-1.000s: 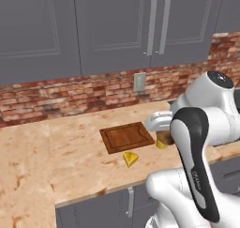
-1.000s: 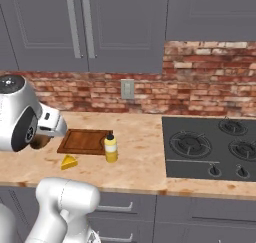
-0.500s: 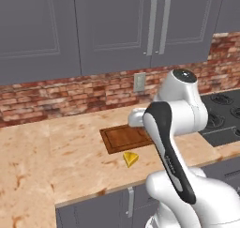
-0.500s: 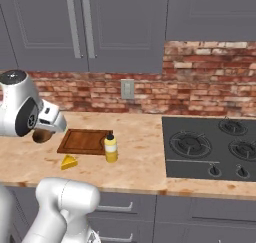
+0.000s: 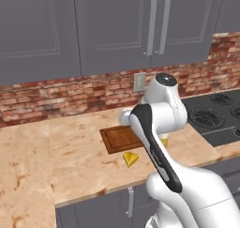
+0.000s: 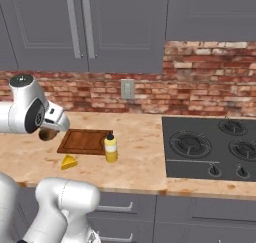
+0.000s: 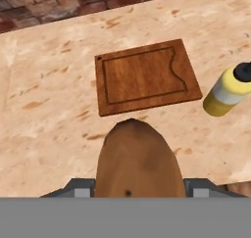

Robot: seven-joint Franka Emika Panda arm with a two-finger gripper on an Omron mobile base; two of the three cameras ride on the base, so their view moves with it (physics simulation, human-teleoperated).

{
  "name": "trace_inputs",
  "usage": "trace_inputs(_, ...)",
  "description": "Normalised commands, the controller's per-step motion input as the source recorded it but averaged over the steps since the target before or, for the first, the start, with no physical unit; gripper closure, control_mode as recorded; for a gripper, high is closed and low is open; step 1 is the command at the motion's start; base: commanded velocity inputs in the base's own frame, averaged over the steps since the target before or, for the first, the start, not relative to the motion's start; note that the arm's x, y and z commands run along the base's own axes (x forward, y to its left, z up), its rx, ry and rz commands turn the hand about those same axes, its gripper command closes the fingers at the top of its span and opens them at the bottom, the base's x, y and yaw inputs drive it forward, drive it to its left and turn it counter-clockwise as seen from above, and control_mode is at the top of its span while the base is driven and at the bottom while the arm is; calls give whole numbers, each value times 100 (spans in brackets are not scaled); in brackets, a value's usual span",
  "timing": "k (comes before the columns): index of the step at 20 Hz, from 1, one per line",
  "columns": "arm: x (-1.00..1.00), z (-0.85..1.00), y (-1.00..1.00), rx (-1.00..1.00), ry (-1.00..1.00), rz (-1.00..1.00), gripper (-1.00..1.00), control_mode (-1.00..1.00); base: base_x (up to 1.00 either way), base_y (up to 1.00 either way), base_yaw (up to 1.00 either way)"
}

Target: Retrieve the reheated potato from the microwave, then place the potato, cheese, and condiment on the cutting board.

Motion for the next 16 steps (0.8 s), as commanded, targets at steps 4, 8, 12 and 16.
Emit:
trace_inputs(4,36,-36,8,0,-6,-2,100,-100,0,0,0)
trace_inputs(8,23,-36,10,-2,-20,0,100,-100,0,0,0)
trace_inputs(12,9,-31,5,0,-15,0,100,-100,0,0,0)
trace_inputs(16,35,-23,7,0,1,-7,100,-100,0,0,0)
